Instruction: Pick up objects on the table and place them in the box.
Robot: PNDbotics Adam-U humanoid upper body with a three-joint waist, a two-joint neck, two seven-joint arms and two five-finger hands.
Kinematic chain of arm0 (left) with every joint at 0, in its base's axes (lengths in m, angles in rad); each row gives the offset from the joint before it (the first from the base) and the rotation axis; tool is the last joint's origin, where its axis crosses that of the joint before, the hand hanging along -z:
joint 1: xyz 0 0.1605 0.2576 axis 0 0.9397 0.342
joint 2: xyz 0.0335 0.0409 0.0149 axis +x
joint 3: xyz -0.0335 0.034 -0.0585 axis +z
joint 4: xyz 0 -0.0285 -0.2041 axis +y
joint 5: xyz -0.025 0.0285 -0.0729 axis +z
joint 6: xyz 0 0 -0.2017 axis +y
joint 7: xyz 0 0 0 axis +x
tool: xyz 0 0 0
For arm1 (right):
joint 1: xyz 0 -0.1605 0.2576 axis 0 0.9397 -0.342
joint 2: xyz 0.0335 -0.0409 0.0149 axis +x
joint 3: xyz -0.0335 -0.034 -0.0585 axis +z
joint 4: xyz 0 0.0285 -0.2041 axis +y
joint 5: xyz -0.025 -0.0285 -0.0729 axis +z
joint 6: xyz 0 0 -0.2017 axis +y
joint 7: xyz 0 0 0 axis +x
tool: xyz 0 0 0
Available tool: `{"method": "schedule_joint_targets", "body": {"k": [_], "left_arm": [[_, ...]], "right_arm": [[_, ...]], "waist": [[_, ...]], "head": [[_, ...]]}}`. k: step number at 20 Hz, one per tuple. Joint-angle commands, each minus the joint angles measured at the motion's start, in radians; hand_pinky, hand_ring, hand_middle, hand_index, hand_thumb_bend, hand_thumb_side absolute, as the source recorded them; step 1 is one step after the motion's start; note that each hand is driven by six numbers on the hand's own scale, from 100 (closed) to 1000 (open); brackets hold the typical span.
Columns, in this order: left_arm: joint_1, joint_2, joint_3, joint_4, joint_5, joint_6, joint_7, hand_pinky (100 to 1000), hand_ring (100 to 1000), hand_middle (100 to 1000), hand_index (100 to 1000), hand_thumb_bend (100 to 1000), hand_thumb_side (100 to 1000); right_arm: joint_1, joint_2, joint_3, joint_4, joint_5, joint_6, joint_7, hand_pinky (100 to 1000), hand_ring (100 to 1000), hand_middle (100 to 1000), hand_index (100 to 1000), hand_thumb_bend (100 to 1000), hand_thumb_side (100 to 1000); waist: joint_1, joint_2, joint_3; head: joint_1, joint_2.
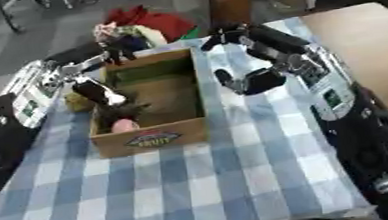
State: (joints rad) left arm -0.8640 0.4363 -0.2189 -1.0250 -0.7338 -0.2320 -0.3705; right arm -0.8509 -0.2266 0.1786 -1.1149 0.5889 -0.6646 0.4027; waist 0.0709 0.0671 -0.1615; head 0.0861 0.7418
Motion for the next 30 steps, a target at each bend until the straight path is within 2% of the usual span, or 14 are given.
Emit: {"method": "schedule_joint_targets", "body": {"k": [1, 3, 4, 8, 15, 20, 22, 23, 30], "left_arm": [[-0.004, 0.072, 0.073, -0.017, 0.048, 0.045, 0.050, 763, 701, 732, 837, 429, 238], [0.001, 0.078, 0.078, -0.025, 0.070, 0.068, 0.067, 763, 701, 732, 837, 429, 238], [0.006, 0.084, 0.081, -0.023, 0.073, 0.076, 0.073, 760, 696, 730, 836, 415, 210], [0.028, 0.102, 0.123, 0.029, 0.079, 0.119, 0.124, 756, 677, 708, 819, 388, 185], [0.039, 0.118, 0.129, 0.064, 0.093, 0.125, 0.165, 756, 682, 716, 820, 396, 119], [0.034, 0.114, 0.111, 0.137, 0.027, 0.121, 0.107, 753, 693, 729, 827, 403, 100], [0.029, 0.107, 0.105, 0.156, -0.004, 0.118, 0.089, 737, 670, 707, 812, 407, 100], [0.026, 0.101, 0.101, 0.165, -0.021, 0.120, 0.084, 721, 638, 663, 790, 401, 100], [0.014, 0.052, 0.092, 0.209, -0.148, 0.141, 0.128, 704, 634, 659, 784, 372, 100]], "right_arm": [[-0.018, -0.015, -0.010, -0.005, 0.010, 0.000, -0.006, 807, 953, 746, 849, 100, 199], [-0.019, -0.013, -0.009, -0.004, 0.013, -0.002, -0.007, 807, 953, 746, 849, 100, 199], [-0.019, -0.014, -0.010, -0.003, 0.013, -0.002, -0.007, 808, 953, 746, 849, 100, 199], [-0.018, -0.014, -0.013, 0.001, 0.018, -0.005, -0.008, 807, 953, 746, 849, 100, 199], [-0.018, -0.013, -0.016, 0.003, 0.019, -0.008, -0.010, 807, 954, 745, 849, 100, 199], [-0.016, -0.011, -0.014, 0.004, 0.018, -0.010, -0.007, 807, 954, 745, 849, 100, 199], [-0.017, -0.010, -0.013, 0.003, 0.016, -0.011, -0.006, 807, 954, 745, 849, 100, 199], [-0.016, -0.009, -0.013, 0.002, 0.016, -0.010, -0.006, 807, 955, 745, 850, 100, 199], [-0.015, -0.007, -0.012, -0.002, 0.009, -0.010, -0.001, 807, 956, 744, 850, 100, 199]], "waist": [[-0.002, -0.015, -0.005], [-0.001, -0.014, -0.007], [-0.002, -0.014, -0.005], [-0.003, -0.013, 0.000], [-0.002, -0.013, 0.007], [-0.003, -0.014, 0.010], [-0.003, -0.014, 0.009], [-0.003, -0.014, 0.008], [-0.004, -0.013, 0.003]], "head": [[-0.002, -0.007], [0.000, -0.007], [-0.003, -0.008], [-0.008, -0.009], [-0.011, -0.009], [-0.013, -0.009], [-0.012, -0.008], [-0.011, -0.007], [-0.009, -0.003]]}}
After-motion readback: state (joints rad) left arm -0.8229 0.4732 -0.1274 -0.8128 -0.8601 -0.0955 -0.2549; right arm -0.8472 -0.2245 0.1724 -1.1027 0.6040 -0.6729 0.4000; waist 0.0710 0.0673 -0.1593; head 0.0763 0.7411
